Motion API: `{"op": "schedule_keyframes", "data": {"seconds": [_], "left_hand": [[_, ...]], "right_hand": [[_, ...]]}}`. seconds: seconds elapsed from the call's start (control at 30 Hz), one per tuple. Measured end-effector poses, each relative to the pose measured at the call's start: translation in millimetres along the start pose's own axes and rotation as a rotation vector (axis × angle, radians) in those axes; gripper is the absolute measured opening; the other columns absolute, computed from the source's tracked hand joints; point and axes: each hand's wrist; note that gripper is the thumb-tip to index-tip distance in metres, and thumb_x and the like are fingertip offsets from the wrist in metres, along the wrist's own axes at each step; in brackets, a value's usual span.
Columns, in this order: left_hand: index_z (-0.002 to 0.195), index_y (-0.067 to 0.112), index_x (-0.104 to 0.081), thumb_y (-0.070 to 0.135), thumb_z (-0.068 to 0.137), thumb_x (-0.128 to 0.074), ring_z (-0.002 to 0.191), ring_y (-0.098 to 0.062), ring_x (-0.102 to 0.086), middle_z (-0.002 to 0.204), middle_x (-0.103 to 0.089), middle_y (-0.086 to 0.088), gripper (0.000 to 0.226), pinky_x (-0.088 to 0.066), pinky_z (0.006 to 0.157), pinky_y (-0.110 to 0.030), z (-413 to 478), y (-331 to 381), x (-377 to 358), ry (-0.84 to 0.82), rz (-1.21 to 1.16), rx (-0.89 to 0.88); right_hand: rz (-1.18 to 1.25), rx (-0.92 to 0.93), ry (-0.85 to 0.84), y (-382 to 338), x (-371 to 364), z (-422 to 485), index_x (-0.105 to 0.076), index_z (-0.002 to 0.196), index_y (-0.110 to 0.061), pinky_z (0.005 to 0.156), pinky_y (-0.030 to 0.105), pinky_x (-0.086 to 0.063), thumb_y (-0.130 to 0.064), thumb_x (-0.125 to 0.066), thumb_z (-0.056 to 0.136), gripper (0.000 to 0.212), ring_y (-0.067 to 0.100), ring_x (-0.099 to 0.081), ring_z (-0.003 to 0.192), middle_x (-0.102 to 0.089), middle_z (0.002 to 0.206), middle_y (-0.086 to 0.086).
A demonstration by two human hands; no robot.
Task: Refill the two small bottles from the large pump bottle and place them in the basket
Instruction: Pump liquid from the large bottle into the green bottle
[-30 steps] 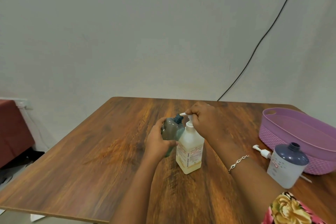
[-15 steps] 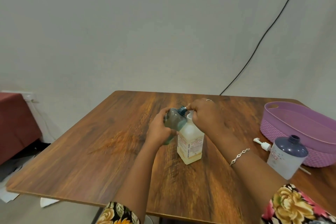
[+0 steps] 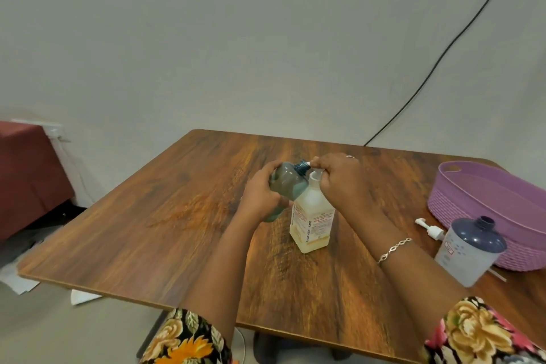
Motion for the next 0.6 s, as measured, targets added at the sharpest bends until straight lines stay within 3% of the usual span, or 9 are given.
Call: {"op": "schedule_keyframes", "data": {"seconds": [0.2, 0.4, 0.6], "left_hand": [[0.136, 0.030, -0.040, 0.005, 0.066, -0.078, 0.108, -0.018, -0.046, 0.118, -0.044, 0.007, 0.083, -0.045, 0.094, -0.046, 1, 7, 2, 0.014, 0.053, 0.004], [0.135, 0.029, -0.042, 0.002, 0.067, -0.076, 0.115, -0.025, -0.046, 0.129, -0.047, -0.001, 0.081, -0.041, 0.096, -0.053, 1, 8, 3, 0.022, 0.135, -0.012], [0.135, 0.028, -0.042, 0.003, 0.067, -0.076, 0.114, -0.023, -0.047, 0.129, -0.048, -0.002, 0.080, -0.044, 0.095, -0.049, -3, 15, 6, 0.017, 0.122, -0.024]], "right_hand": [[0.041, -0.044, -0.029, 2, 7, 10, -0.069, 0.104, -0.009, 0.082, 0.025, -0.042, -0.004, -0.050, 0.086, 0.027, 0.021, -0.060, 0.096, -0.069, 0.107, 0.006], [0.046, -0.021, 0.033, 5, -6, -3, -0.069, 0.103, -0.006, 0.076, 0.015, -0.030, -0.001, -0.055, 0.082, 0.026, 0.020, -0.059, 0.095, -0.069, 0.104, 0.007], [0.071, -0.019, -0.001, 4, 9, 13, -0.070, 0.100, -0.006, 0.079, 0.026, -0.040, -0.004, -0.053, 0.085, 0.023, 0.023, -0.058, 0.093, -0.068, 0.101, 0.008]]}}
Point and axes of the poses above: each hand's wrist, its own z-axis towards the middle knuckle, its own x-axis out of the back of the hand, y = z × x
